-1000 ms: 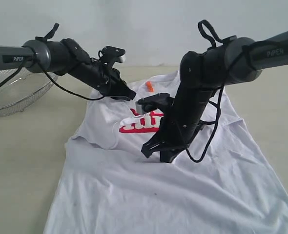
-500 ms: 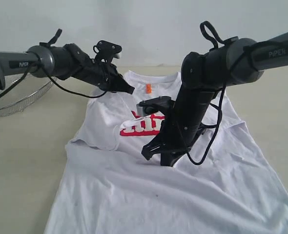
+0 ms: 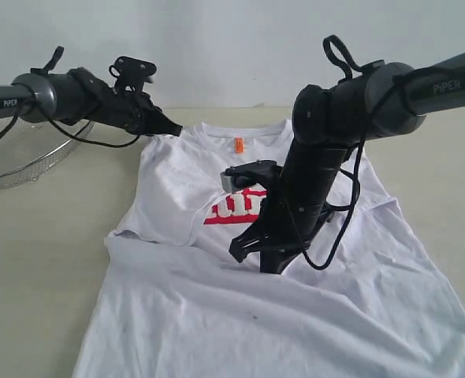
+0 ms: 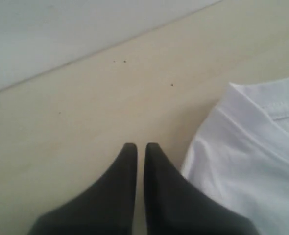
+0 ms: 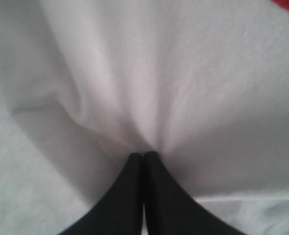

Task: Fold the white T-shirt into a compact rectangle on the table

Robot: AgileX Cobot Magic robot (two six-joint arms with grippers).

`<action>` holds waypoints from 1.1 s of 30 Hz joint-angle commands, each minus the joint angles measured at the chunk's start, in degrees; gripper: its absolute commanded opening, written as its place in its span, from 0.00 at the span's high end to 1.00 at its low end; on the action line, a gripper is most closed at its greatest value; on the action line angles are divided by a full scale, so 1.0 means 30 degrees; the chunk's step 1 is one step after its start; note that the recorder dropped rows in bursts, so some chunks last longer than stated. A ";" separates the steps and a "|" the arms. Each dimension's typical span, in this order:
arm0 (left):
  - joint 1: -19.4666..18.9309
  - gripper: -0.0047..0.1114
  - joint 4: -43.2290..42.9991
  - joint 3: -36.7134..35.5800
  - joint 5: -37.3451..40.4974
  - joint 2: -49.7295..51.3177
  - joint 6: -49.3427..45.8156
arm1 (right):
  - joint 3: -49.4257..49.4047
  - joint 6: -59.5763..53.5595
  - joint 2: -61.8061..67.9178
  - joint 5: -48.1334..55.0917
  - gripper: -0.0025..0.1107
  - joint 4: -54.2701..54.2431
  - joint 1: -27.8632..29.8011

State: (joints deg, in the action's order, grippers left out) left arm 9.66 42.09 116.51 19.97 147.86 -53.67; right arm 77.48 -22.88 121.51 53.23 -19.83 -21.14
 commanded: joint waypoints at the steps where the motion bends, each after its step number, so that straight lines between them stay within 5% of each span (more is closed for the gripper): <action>1: -0.0035 0.92 0.0319 0.0832 0.1051 -0.0633 -0.0053 | -0.0701 -0.0047 0.0804 0.1165 0.98 0.0859 -0.0030; 8: -0.0141 0.92 -0.0322 0.1491 0.4470 -0.2622 0.1119 | -0.0701 -0.0047 0.0804 0.0687 0.98 0.1101 -0.0030; 18: -0.0148 0.92 -0.7555 0.1280 1.6608 -0.5790 0.8404 | -0.0459 0.0815 -0.0245 -0.3595 0.98 0.1835 -0.0030; 22: -0.0148 0.92 -0.8150 0.0525 1.6663 -0.6849 0.9718 | -0.0459 0.1464 -0.1706 -0.5719 0.98 0.2835 0.0009; 25: -0.0108 0.92 -0.5756 -0.0526 1.6663 -0.7165 0.9818 | -0.0204 0.2962 -0.2095 -0.6824 0.98 0.4328 0.0457; 29: 0.0734 0.92 -0.4177 -0.2383 1.6663 -0.6759 0.9716 | 0.1239 0.7434 -0.1878 -0.5366 0.98 0.7832 0.2429; 33: 0.1860 0.92 -0.4496 -0.3380 1.4068 -0.5967 0.9878 | 0.2226 0.7626 -0.1693 -0.4185 0.98 0.8789 0.4764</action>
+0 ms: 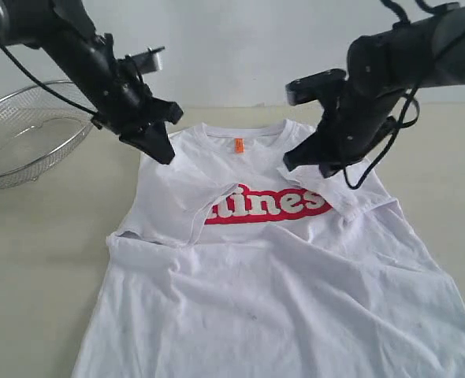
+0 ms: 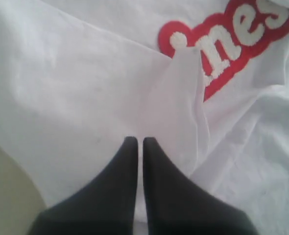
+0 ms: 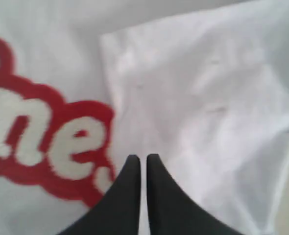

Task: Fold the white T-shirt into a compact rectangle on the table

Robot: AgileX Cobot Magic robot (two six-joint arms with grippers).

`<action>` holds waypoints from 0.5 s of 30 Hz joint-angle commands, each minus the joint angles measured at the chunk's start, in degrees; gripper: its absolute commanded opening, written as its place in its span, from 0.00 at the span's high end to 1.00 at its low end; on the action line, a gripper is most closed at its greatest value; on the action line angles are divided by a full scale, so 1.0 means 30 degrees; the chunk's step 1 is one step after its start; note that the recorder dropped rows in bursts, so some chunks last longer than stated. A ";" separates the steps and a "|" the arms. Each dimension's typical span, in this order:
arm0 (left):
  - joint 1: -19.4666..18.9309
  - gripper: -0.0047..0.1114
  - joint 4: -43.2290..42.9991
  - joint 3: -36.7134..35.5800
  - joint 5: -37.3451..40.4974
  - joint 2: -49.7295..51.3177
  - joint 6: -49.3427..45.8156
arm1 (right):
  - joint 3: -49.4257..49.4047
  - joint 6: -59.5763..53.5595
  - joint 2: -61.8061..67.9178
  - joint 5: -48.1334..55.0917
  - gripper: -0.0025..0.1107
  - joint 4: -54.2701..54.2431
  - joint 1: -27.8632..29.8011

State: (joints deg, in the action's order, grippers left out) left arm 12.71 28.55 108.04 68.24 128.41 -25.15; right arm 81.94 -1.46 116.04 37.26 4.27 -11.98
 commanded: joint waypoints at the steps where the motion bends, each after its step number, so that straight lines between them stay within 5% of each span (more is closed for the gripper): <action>1: 0.0953 0.92 -0.0045 -0.0557 -0.2450 0.0737 0.0634 | 0.0885 0.0487 0.0176 0.1348 0.98 0.0757 0.1920; 15: 0.0376 0.92 -0.2683 -0.0557 -0.5615 0.2663 0.0745 | 0.0922 -0.0208 0.3736 -0.0377 0.98 0.0221 0.2053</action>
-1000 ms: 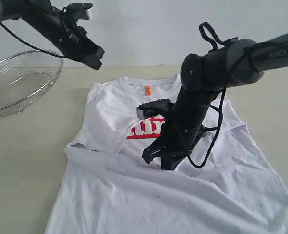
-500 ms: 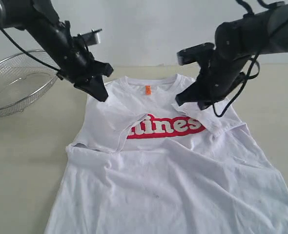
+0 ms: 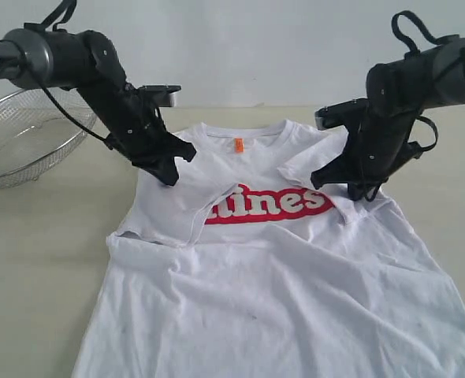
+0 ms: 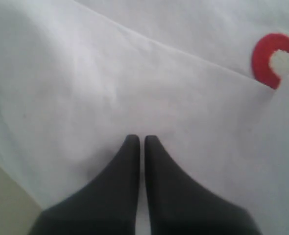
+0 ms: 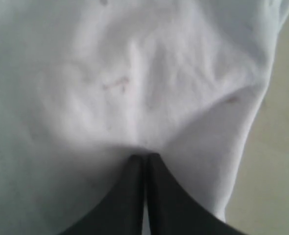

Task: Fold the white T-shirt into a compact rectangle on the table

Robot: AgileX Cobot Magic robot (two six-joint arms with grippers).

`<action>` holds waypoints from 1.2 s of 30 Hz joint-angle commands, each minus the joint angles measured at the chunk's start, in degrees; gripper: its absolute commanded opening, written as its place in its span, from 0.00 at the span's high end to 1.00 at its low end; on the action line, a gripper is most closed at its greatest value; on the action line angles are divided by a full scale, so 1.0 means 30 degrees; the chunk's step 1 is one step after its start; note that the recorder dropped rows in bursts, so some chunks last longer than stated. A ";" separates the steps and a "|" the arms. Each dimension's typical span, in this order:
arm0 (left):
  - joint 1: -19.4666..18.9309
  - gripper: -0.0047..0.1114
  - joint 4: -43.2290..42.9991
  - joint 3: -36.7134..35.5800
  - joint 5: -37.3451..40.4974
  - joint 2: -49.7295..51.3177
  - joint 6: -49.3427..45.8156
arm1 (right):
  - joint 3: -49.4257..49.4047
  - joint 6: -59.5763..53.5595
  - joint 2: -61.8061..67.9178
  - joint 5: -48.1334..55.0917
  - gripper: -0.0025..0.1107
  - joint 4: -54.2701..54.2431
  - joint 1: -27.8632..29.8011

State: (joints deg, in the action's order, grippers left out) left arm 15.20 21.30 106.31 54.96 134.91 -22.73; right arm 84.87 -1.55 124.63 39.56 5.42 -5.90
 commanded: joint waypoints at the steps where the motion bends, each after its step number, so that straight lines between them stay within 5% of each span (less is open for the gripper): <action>1: -0.0551 0.92 -0.0267 0.0021 -0.1615 0.0709 -0.0060 | 0.0020 -0.0131 0.0959 -0.1216 0.98 -0.0163 0.0027; 11: -0.1398 0.92 -0.0253 0.0610 -0.4884 0.1761 -0.0728 | 0.3077 -0.0131 0.1930 -0.0438 0.98 -0.0163 0.0027; 23: -0.1815 0.92 -0.0253 0.3139 -0.4714 0.2466 -0.0790 | 0.4938 -0.0168 0.2141 0.0449 0.98 -0.0062 0.0027; 32: -0.2416 0.92 -0.0058 0.5326 -0.1004 0.1837 -0.1268 | 0.6646 -0.0640 0.1060 0.4036 0.98 0.1040 0.0062; 36: -0.3178 0.92 0.2988 0.5336 0.2435 -0.0292 -0.4735 | 0.4294 -0.0640 -0.1635 0.5632 0.98 0.1908 0.0231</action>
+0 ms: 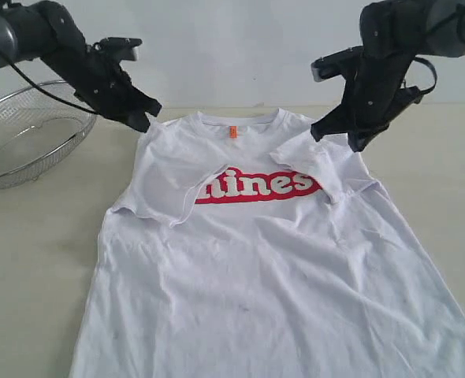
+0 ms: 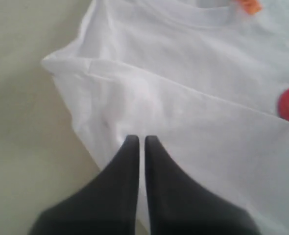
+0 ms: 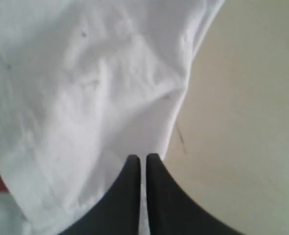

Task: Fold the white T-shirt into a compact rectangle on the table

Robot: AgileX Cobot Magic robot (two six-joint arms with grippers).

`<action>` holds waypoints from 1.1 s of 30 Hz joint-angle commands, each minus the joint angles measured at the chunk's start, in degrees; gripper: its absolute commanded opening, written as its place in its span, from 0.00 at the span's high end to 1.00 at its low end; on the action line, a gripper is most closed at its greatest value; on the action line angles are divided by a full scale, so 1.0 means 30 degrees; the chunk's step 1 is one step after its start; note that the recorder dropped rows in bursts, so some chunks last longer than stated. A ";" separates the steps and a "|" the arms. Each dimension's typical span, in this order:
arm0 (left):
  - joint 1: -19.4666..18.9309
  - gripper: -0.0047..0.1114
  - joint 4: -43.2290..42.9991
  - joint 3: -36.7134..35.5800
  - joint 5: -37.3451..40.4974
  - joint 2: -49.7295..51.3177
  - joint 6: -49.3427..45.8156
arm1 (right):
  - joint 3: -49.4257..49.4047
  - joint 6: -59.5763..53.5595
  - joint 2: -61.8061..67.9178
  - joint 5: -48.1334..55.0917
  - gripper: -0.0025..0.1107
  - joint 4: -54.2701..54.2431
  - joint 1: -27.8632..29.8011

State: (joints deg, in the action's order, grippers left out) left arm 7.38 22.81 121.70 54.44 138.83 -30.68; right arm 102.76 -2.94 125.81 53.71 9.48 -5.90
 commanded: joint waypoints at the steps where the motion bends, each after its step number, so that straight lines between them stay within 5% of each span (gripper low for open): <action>1: -0.0967 0.92 0.4066 0.0206 0.4277 -0.2146 -0.2633 | -0.3244 0.0184 -0.3332 0.0757 0.98 0.0514 0.0417; 5: -0.1499 0.92 0.6754 -0.1741 0.5175 -0.3651 -0.1792 | -0.9975 0.1800 -0.8906 -0.1190 0.98 0.0321 0.0738; 9: -0.0945 0.92 0.9306 -0.7855 0.5175 -0.6730 -0.4247 | -1.6621 0.2860 -1.4477 -0.2172 0.98 -0.0737 0.0738; 12: -0.0917 0.92 1.1665 -1.4934 0.0812 -1.0912 -0.6646 | -1.9586 0.2994 -1.6676 -0.2214 0.98 -0.2241 0.0738; 17: -0.0906 0.92 1.2865 -2.2003 -0.6395 -1.5342 -0.6805 | -2.1277 0.2782 -1.6974 -0.1647 0.98 -0.2527 0.0738; 20: -0.0906 0.92 1.5156 -2.5189 -0.7269 -1.6909 -0.7863 | -2.1775 0.2782 -1.6939 -0.1136 0.98 -0.2527 0.0738; 26: 0.0223 0.92 1.9918 -2.8796 -0.6187 -1.7670 -1.2946 | -2.2047 0.2284 -1.6939 0.0747 0.98 -0.1564 0.0738; 33: 0.2294 0.92 2.0236 -2.9849 -0.7782 -1.6604 -1.4137 | -2.2047 0.2290 -1.6939 0.0744 0.98 -0.1426 0.0738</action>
State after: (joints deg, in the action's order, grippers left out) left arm 12.55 82.25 32.72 32.71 88.11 -71.27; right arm 36.86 4.62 75.34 56.02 4.37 -3.98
